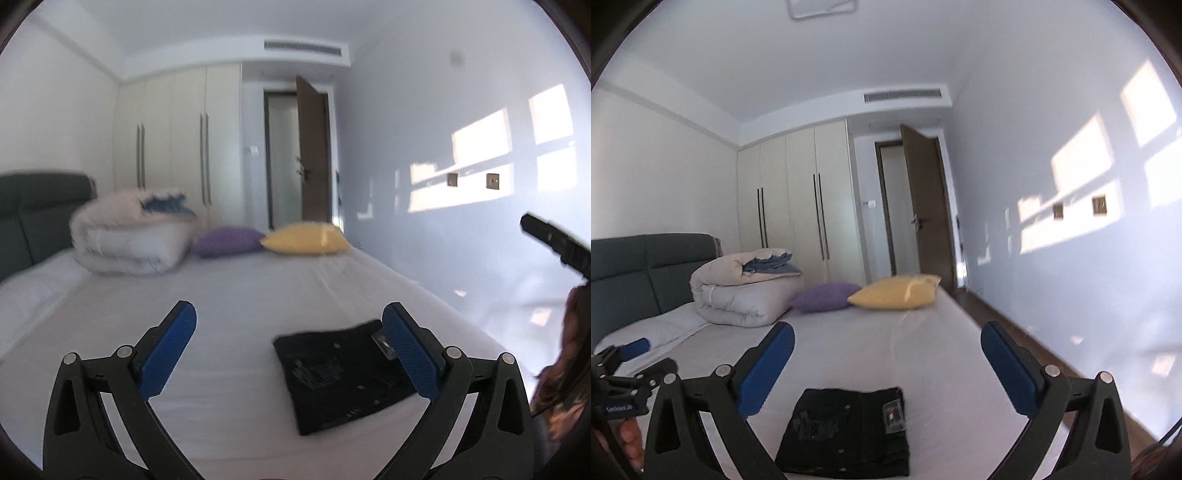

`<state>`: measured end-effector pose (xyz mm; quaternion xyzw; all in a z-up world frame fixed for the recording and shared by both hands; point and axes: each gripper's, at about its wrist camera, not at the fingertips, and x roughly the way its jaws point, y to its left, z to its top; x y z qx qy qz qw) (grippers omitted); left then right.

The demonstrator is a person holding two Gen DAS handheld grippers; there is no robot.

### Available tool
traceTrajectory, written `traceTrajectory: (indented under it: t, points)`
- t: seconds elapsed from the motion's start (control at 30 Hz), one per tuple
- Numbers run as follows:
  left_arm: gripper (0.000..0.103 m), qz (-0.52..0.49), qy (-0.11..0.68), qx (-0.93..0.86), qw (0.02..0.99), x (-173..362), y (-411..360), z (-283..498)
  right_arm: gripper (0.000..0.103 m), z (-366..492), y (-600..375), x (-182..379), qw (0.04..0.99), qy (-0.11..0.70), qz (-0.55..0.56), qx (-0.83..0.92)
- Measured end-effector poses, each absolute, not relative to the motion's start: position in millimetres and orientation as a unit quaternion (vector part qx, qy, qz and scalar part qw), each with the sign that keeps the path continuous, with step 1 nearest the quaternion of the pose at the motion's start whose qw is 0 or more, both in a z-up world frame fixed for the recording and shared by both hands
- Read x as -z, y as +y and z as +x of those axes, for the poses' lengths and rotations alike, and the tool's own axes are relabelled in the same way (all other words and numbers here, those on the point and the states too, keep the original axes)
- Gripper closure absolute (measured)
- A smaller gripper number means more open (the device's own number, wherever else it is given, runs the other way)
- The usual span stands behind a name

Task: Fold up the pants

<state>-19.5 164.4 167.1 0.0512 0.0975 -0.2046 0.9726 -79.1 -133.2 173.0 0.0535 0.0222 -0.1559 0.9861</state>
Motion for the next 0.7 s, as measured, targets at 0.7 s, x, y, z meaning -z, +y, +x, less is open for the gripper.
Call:
traceTrajectory:
  t: [0.7]
  points:
    - [0.000,0.040,0.292,0.138,0.946,-88.5,151.4,-19.4,0.000,-66.0,-125.4,-113.9,0.946,0.246,0.121,0.172]
